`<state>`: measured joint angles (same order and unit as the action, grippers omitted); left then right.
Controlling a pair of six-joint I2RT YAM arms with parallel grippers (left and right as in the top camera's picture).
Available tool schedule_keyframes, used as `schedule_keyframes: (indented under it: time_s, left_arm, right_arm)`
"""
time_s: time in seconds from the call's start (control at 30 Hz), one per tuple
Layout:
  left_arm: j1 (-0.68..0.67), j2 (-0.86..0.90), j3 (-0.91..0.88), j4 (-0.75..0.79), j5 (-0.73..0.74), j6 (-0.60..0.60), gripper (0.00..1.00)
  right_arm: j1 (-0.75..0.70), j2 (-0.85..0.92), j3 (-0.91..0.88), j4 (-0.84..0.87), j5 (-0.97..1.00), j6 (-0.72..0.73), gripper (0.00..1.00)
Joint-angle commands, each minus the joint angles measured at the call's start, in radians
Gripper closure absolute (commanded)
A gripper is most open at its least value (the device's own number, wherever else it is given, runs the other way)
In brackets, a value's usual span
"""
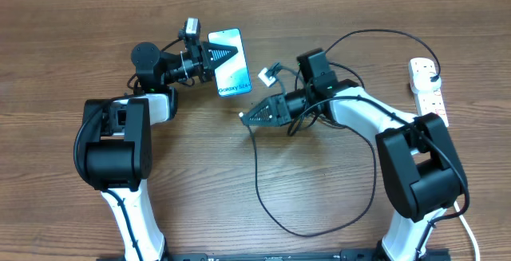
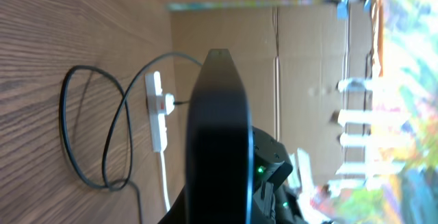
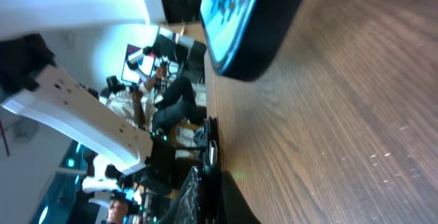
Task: Plug charger to phone and switch on socket
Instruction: 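Lift the USB-C plug with the right gripper toward the phone's bottom, then align the plug with the phone's bottom port and push it in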
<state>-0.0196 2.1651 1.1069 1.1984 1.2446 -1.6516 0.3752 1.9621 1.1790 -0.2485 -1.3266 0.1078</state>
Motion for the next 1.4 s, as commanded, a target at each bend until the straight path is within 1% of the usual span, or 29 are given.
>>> schedule_keyframes:
  time_s: [0.0,0.1,0.2,0.3,0.37,0.6,0.97,1.17,1.37]
  left_arm:
    - [-0.01,0.006,0.023,0.001,-0.066,-0.066,0.95]
    - [-0.022,0.006,0.023,-0.048,-0.077,-0.095,0.95]
    - [-0.036,0.006,0.023,-0.119,-0.077,-0.09,0.96]
    - [-0.043,0.006,0.023,-0.131,-0.077,-0.054,0.95]
    - [-0.043,0.006,0.023,-0.13,-0.076,-0.052,0.95]
    - [-0.043,0.006,0.023,-0.124,-0.065,-0.011,0.95]
    - [-0.043,0.006,0.023,-0.125,-0.063,-0.009,0.95]
    - [-0.043,0.006,0.023,-0.125,-0.055,-0.009,0.95]
    - [-0.043,0.006,0.023,-0.124,-0.054,-0.009,0.96]
  right_arm:
    - [-0.028,-0.042,0.011,0.036,-0.037,0.08,0.96]
    - [-0.03,-0.042,0.011,0.074,-0.036,0.114,0.96]
    - [-0.03,-0.042,0.012,0.124,-0.017,0.18,0.96]
    - [-0.032,-0.042,0.011,0.164,-0.011,0.251,0.96]
    - [-0.031,-0.042,0.012,0.17,-0.011,0.286,0.96]
    - [-0.033,-0.042,0.012,0.166,-0.031,0.316,0.96]
    - [-0.037,-0.042,0.012,0.175,0.011,0.364,0.96]
    - [-0.039,-0.042,0.012,0.279,0.016,0.45,0.96]
    - [-0.039,-0.042,0.012,0.288,0.027,0.465,0.96]
